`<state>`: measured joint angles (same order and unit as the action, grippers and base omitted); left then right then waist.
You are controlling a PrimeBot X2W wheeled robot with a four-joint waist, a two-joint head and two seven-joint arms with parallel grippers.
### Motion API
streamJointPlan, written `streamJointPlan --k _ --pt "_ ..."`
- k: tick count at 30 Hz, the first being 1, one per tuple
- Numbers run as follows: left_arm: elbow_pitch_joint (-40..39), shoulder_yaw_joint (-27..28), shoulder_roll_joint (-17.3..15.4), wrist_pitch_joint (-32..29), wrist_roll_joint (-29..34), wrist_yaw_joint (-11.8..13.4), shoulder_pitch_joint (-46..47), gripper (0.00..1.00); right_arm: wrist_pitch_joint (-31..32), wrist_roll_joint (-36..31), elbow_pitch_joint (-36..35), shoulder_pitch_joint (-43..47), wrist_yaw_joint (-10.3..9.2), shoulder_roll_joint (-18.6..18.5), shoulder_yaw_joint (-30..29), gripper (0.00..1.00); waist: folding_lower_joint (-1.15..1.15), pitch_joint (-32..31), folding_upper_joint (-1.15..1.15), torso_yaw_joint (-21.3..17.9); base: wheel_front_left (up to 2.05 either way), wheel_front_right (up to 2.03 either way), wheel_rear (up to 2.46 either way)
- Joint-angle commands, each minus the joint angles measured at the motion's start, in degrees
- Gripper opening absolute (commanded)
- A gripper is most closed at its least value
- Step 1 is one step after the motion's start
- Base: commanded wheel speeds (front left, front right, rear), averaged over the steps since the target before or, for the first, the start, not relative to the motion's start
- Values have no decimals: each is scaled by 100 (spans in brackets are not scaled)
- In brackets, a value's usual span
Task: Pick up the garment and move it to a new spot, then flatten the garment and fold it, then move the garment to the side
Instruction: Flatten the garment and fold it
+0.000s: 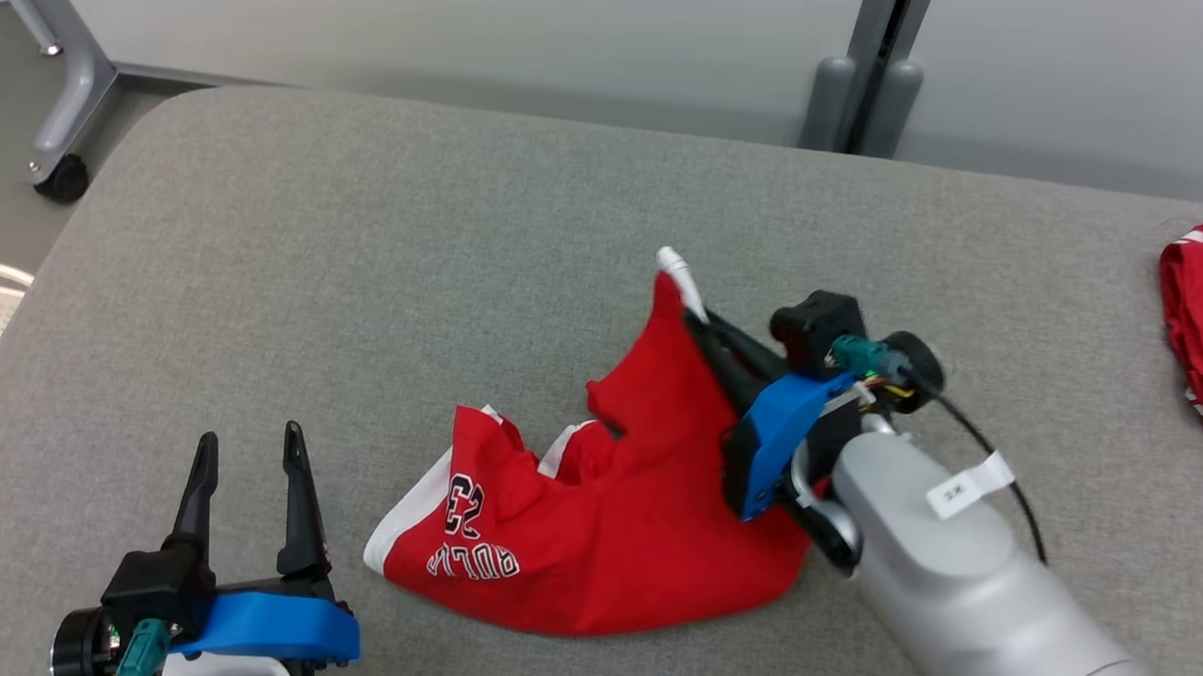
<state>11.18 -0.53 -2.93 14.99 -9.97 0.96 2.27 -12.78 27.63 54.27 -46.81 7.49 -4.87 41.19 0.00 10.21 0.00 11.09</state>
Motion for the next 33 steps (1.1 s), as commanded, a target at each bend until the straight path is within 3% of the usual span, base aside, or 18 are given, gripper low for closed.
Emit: streamJointPlan --k 1,10,16,18,19,20,25,33 --pt "-19 51 8 27 47 -23 -36 100 -61 66 -181 155 1 30 117 0 0 -69 0 -60 0 0 0" --pt "-90 112 6 26 94 -59 -209 100 -67 270 -1898 1242 2 100 1233 0 0 -207 0 -120 0 0 0" --pt "-172 50 7 27 69 15 -244 100 317 207 -2389 2028 1 -5 1875 0 0 -190 0 -99 0 0 0" --pt "-156 97 6 27 67 3 -242 100 375 249 -2530 2211 2 15 2017 42 0 -191 0 -121 0 0 0" --pt "-142 112 7 26 68 -15 -237 100 426 265 -2591 2291 2 4 2111 78 0 -194 0 -136 0 0 0" --pt "-143 102 8 27 65 -10 -244 100 467 294 -2662 2353 2 -32 2170 100 0 -202 0 -147 0 0 0" --pt "-143 138 7 27 61 6 -297 100 445 144 -3074 2270 1 -286 1950 100 0 -258 0 -237 0 0 0" --pt "-174 201 10 27 73 -18 -258 100 713 -353 -3894 1688 2 -873 468 100 0 -237 0 -319 0 0 0"
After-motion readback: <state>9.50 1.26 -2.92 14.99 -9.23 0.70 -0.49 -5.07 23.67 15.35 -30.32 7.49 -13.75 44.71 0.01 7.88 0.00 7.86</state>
